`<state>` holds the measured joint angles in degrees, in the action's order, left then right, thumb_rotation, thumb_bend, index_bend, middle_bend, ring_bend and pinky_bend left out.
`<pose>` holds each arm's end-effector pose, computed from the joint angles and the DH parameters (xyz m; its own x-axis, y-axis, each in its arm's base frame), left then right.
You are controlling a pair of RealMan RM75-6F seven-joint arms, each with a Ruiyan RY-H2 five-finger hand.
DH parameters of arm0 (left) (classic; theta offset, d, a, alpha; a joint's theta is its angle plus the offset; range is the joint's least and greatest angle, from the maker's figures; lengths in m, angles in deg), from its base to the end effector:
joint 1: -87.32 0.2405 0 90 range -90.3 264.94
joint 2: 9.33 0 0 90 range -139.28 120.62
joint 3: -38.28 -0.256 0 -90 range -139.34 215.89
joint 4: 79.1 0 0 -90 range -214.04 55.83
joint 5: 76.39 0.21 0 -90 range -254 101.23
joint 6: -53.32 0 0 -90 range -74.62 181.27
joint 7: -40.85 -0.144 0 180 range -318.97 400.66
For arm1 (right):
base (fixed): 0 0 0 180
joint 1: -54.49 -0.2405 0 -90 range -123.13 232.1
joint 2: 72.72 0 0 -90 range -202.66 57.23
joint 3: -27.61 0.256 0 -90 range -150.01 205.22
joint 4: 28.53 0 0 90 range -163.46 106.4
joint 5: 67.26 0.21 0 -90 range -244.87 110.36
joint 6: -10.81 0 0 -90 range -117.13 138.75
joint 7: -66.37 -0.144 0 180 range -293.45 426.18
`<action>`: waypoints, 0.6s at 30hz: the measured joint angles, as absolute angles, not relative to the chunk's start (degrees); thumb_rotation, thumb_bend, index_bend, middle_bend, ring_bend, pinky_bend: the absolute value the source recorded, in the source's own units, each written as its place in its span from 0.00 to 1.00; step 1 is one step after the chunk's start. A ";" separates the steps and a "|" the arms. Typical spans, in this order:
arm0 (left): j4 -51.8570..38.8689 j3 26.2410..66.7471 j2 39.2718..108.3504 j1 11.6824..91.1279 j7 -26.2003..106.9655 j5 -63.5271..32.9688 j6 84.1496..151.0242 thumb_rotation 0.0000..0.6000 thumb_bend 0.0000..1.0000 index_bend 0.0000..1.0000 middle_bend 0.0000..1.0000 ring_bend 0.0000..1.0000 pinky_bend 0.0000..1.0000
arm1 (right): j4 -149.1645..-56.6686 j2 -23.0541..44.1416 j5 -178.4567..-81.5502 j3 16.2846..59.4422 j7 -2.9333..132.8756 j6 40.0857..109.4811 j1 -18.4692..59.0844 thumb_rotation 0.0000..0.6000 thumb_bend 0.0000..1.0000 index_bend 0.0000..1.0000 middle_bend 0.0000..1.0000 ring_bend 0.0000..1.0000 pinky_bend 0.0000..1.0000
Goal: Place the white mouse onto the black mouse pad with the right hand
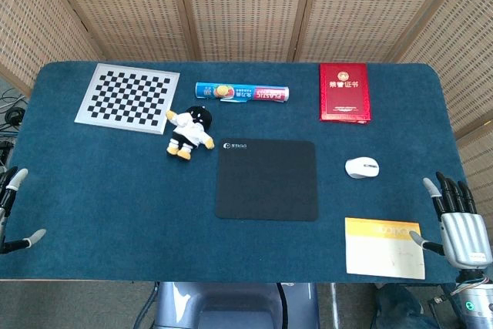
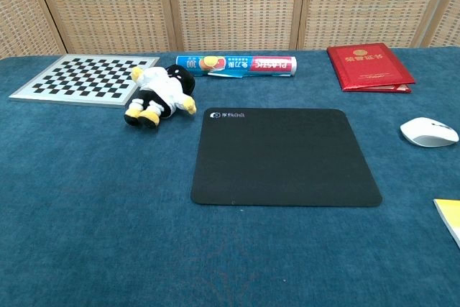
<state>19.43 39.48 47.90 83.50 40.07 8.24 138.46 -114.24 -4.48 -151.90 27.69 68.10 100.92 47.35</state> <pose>-0.3066 0.1683 0.1845 0.4184 0.0372 0.9075 0.9073 0.0292 -0.4195 -0.3214 -0.1850 0.1531 0.4624 0.0584 0.8847 -0.8857 -0.0166 0.4640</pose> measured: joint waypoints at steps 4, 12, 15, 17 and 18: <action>19.37 39.53 48.03 83.34 39.82 7.91 137.88 1.00 0.00 0.00 0.00 0.00 0.00 | -114.23 -4.47 -152.02 27.88 68.15 100.07 47.39 1.00 0.00 0.00 0.00 0.00 0.00; 19.15 40.25 48.19 82.63 39.89 6.71 136.65 1.00 0.00 0.00 0.00 0.00 0.00 | -112.70 -4.66 -151.91 29.47 66.02 90.39 42.19 1.00 0.00 0.03 0.01 0.00 0.00; 19.07 40.52 48.28 82.36 39.69 6.02 136.09 1.00 0.00 0.00 0.00 0.00 0.00 | -110.05 -4.21 -151.63 30.60 64.45 84.11 38.17 1.00 0.00 0.06 0.03 0.00 0.00; 18.98 40.73 48.38 82.15 39.49 5.35 135.58 1.00 0.00 0.00 0.00 0.00 0.00 | -107.97 -3.71 -151.13 31.38 63.44 79.49 35.43 1.00 0.00 0.06 0.03 0.00 0.00; 18.93 40.85 48.45 82.05 39.33 4.94 135.35 1.00 0.00 0.00 0.00 0.00 0.00 | -106.44 -3.20 -150.60 31.91 62.83 76.31 33.62 1.00 0.00 0.06 0.04 0.00 0.00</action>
<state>18.93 40.85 48.45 82.05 39.33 4.94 135.35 -106.44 -3.20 -150.60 31.91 62.83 76.31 33.62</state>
